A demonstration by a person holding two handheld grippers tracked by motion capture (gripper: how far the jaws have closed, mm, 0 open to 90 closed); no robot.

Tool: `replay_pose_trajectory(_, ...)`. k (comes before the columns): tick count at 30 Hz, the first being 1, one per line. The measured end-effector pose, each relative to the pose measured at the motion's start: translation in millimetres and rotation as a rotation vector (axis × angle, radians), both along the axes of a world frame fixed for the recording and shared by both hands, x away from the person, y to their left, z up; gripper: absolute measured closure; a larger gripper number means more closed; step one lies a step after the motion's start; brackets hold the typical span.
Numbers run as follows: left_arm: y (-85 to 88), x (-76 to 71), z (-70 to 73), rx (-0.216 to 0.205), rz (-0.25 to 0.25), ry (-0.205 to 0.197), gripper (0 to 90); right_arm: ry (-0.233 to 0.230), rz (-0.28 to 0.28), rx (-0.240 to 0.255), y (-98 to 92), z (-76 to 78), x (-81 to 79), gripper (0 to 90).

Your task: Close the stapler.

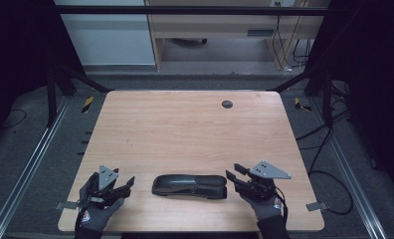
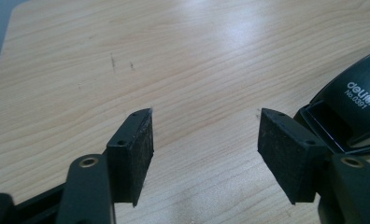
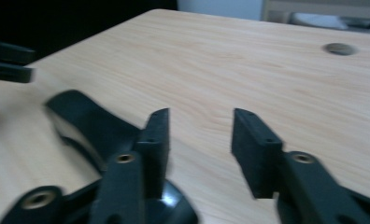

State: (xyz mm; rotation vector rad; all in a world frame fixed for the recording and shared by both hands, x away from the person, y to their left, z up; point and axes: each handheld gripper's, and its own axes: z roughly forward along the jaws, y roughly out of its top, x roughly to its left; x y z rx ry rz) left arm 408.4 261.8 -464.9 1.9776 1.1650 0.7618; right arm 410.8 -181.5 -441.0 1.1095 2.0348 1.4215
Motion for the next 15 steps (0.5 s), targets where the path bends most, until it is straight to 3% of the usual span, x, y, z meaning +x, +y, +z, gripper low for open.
replay_pose_trajectory(1, 0.0, 0.0, 0.0, 0.0, 0.0, 0.0, 34.7, 0.0, 0.0, 0.0, 0.0, 0.0, 0.0, 53.1)
replay_pose_trajectory(2, 0.0, 0.9, -1.1, 0.003, -0.003, 0.01, 33.9, 0.017, -0.027, -0.02, -12.2, -3.6, 5.1, 44.4)
replay_pose_trajectory(6, 1.1, 4.0, -4.1, 0.004, -0.01, 0.029, 32.2, 0.076, -0.101, -0.089, -34.1, -16.4, 16.2, 35.0)
replay_pose_trajectory(8, 2.3, 5.0, -5.1, 0.005, -0.012, 0.037, 31.1, 0.106, -0.128, -0.119, -43.4, -22.8, 20.1, 34.7)
replay_pose_trajectory(12, 5.1, 7.8, -7.7, 0.01, -0.006, 0.058, 28.8, 0.152, -0.18, -0.135, -60.7, -34.1, 25.3, 33.7)
replay_pose_trajectory(15, 7.1, 9.6, -8.1, 0.013, 0.001, 0.063, 28.0, 0.151, -0.198, -0.151, -67.2, -36.9, 26.3, 32.5)
